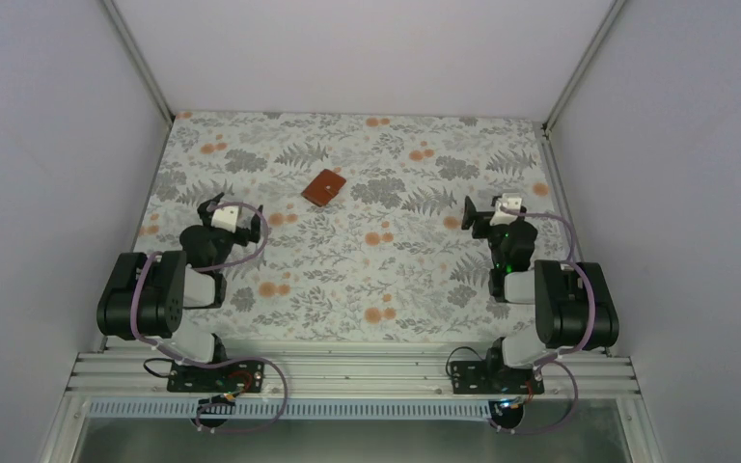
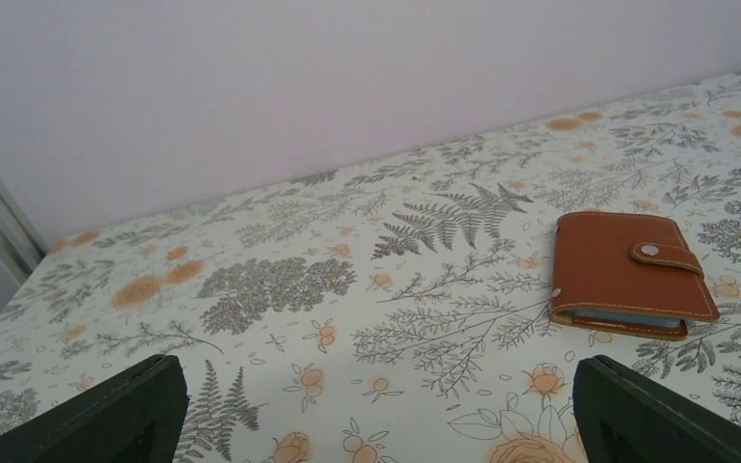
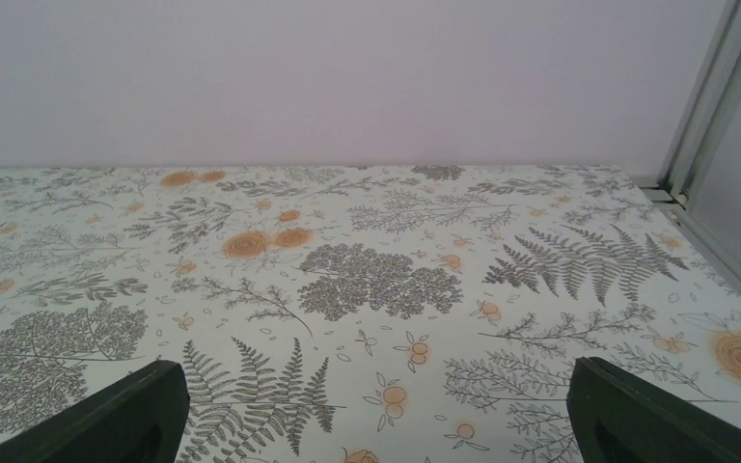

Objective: Take the credit cards out of the card holder

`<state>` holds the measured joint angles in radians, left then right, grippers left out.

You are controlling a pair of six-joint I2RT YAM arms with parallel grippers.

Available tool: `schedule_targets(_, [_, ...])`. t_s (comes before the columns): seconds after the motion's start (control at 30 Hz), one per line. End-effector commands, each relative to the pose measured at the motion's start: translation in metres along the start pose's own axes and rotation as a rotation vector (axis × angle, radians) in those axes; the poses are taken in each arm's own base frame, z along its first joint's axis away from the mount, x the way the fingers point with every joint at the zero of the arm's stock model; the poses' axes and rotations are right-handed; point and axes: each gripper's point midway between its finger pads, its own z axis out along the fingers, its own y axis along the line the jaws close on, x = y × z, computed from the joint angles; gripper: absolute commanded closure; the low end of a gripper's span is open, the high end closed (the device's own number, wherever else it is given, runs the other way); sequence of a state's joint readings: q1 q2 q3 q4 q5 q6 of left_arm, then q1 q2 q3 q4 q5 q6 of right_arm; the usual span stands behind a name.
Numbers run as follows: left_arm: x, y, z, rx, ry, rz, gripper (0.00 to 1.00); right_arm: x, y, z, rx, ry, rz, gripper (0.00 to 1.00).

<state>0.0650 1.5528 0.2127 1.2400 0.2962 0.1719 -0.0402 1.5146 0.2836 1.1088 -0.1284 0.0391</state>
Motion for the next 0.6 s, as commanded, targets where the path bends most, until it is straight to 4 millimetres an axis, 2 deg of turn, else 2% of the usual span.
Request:
schedule_targets(0.0, [-0.014,0.001,0.000,-0.002,-0.053,0.018,0.00,-0.009,0.007,0.009,-0.048,-0.009,-0.043,0.01])
schedule_targets(0.37, [-0.017,0.000,0.001,0.013,-0.046,0.025,0.00,-0.011,0.005,0.008,-0.039,-0.010,-0.040,0.01])
schedule_targets(0.47, [-0.018,0.002,0.001,0.003,-0.046,0.020,0.00,-0.031,-0.027,0.020,0.132,0.040,0.052,0.01])
schedule_targets(0.53, [-0.026,0.007,0.005,-0.014,-0.056,0.011,0.00,-0.057,-0.034,0.012,0.163,-0.018,0.092,0.01])
schedule_targets(0.57, [-0.037,0.011,0.014,-0.007,-0.034,0.007,0.00,-0.070,-0.032,0.006,0.147,-0.050,0.105,0.01])
